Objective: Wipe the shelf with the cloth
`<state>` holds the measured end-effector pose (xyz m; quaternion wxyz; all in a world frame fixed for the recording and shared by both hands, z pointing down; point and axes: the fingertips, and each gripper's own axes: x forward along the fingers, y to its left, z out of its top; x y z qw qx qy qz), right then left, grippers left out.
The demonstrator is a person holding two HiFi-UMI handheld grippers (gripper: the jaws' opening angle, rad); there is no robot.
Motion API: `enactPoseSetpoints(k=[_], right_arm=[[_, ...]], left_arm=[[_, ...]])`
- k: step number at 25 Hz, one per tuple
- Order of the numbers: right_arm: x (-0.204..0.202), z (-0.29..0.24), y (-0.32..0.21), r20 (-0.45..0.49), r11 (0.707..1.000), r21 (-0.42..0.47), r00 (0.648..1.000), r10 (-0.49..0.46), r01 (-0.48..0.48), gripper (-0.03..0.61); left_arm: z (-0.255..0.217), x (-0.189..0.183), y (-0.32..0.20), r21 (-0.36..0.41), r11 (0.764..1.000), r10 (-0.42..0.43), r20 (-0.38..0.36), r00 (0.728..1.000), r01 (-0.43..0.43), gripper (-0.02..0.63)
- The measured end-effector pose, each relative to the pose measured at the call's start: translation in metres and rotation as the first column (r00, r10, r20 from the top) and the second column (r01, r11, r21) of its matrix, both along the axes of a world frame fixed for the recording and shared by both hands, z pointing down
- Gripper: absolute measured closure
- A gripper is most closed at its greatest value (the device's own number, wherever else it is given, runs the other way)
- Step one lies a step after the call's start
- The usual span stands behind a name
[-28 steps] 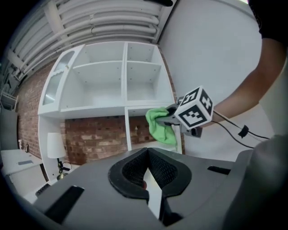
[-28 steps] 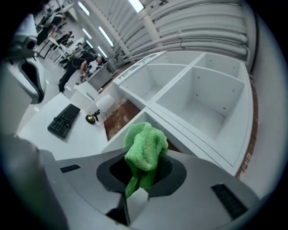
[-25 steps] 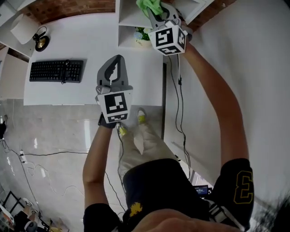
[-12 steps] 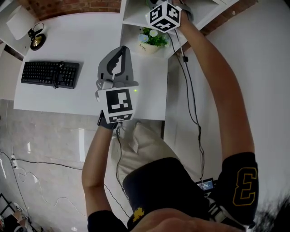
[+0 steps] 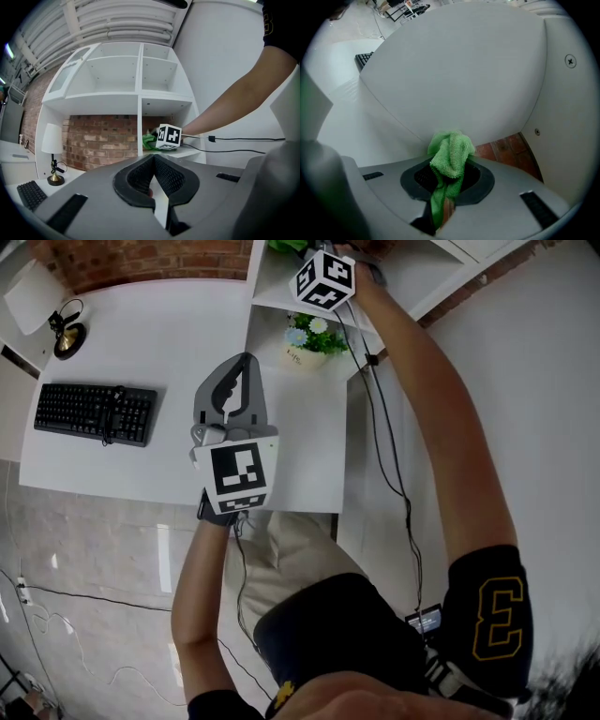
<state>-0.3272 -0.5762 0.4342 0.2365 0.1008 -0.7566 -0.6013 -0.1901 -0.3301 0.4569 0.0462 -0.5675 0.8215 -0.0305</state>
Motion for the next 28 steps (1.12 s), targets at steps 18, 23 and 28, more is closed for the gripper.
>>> enactPoseSetpoints(k=[18,23,28], right_arm=[[-0.007,0.036,-0.004,-0.230,0.997,-0.078,0.973,0.005,-0.024,0.532],[-0.004,0.034,-0.010,-0.216,0.995,-0.080,0.976,0.040,-0.059,0.532],[0.004,0.034,-0.014,-0.209,0.990,-0.103,0.975,0.078,-0.101,0.532]], left_arm=[[-0.005,0.005,-0.011,-0.018,1.000,0.011,0.007,1.000,-0.011,0.598],[0.000,0.007,-0.011,-0.038,0.999,0.014,0.013,1.000,-0.014,0.598],[-0.001,0.009,-0.010,-0.049,0.999,0.019,0.003,1.000,-0.019,0.598]])
